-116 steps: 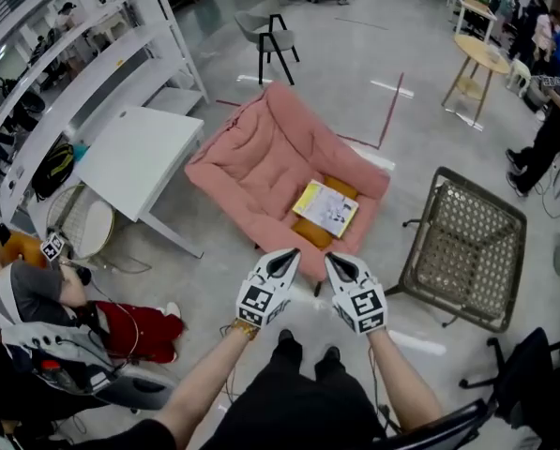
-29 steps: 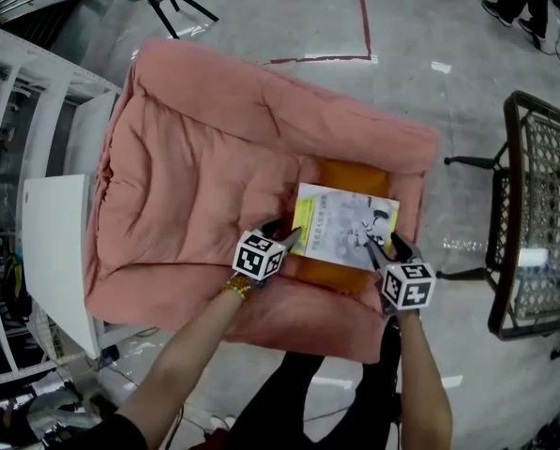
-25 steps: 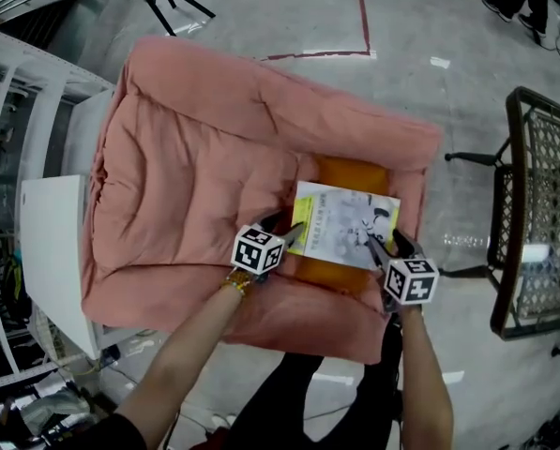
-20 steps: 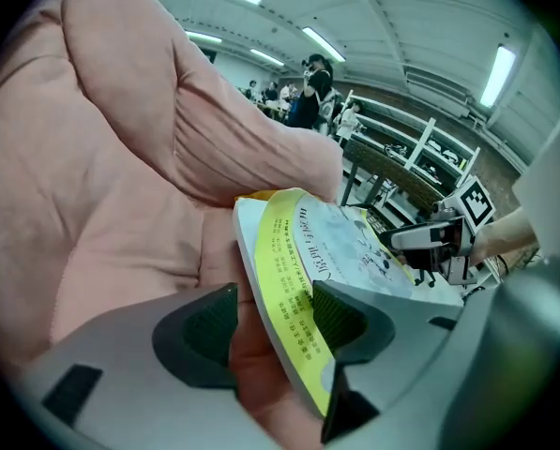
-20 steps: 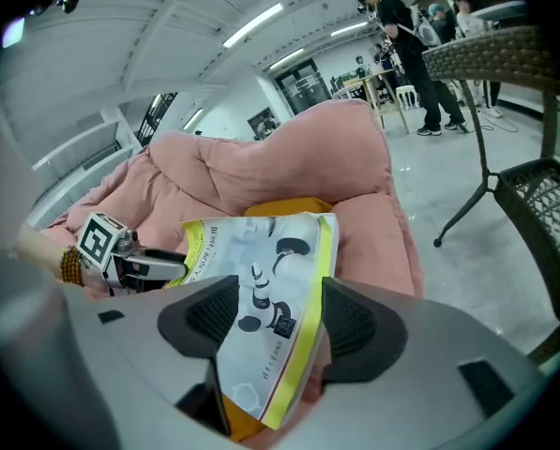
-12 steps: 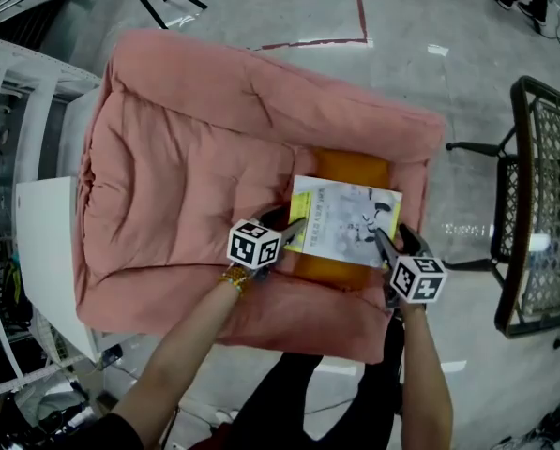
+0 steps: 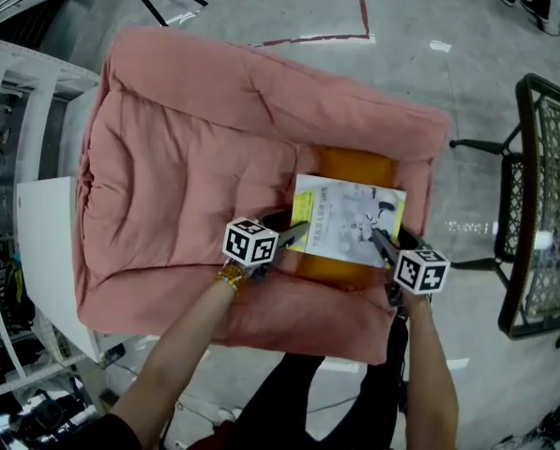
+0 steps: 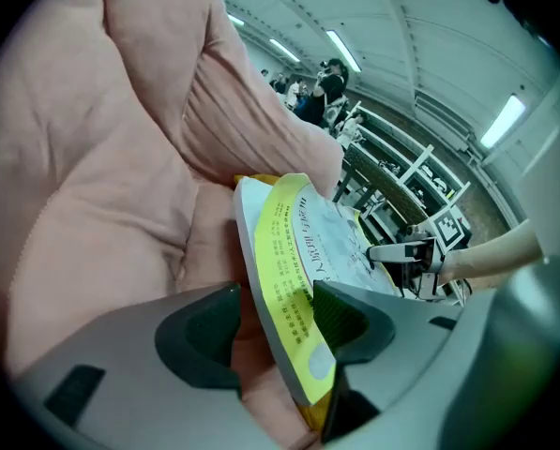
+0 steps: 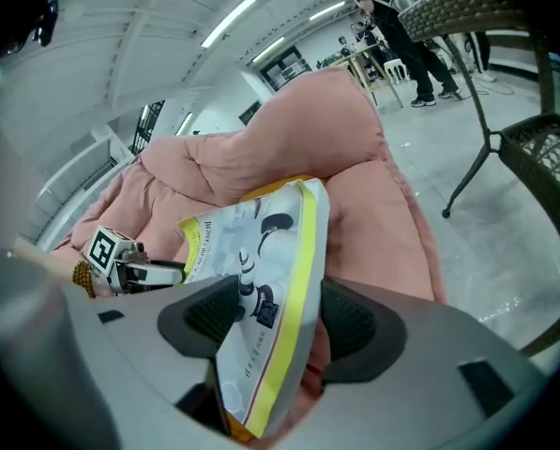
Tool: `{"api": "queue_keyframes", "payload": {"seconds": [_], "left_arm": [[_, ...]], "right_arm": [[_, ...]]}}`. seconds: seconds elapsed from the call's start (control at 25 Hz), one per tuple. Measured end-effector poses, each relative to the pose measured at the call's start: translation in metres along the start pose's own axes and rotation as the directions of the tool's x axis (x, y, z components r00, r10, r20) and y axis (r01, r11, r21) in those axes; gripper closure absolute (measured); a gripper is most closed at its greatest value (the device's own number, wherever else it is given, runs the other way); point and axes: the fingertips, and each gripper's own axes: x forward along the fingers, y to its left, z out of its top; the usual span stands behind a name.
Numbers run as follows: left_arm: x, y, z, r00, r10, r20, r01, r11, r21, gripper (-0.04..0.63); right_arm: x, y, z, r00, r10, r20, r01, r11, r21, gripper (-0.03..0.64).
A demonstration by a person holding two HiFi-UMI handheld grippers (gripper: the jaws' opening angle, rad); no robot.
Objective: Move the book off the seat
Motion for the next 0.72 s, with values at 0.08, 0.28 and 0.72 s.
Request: {"api": "queue_keyframes", "payload": {"seconds": [0.08, 0.28, 0.72], "left_arm": [[0.0018, 0.0000, -0.0027, 1.000, -0.028, -0.006, 0.028, 0.999, -0.045, 0.356], [0.0084, -0.0034, -0.0013, 0.997, -0.070, -0.040, 0.067, 0.996, -0.060, 0.364], [0.0070, -0.0022, 0.0013, 0.998, 0.001, -0.065, -0.005, 0.998, -0.070, 0.405]], "right_arm": [[0.0020, 0.0028, 0.0005, 1.000, 0.012, 0.002, -0.012, 1.000, 0.010, 0.351], [0.0037, -0.0006, 0.0002, 1.000, 0.021, -0.005, -0.021, 0.999, 0.033, 0.351], [-0.0024, 0.0027, 0.0031, 1.000, -0.006, -0.030, 0.005, 1.000, -0.024, 0.371]]}}
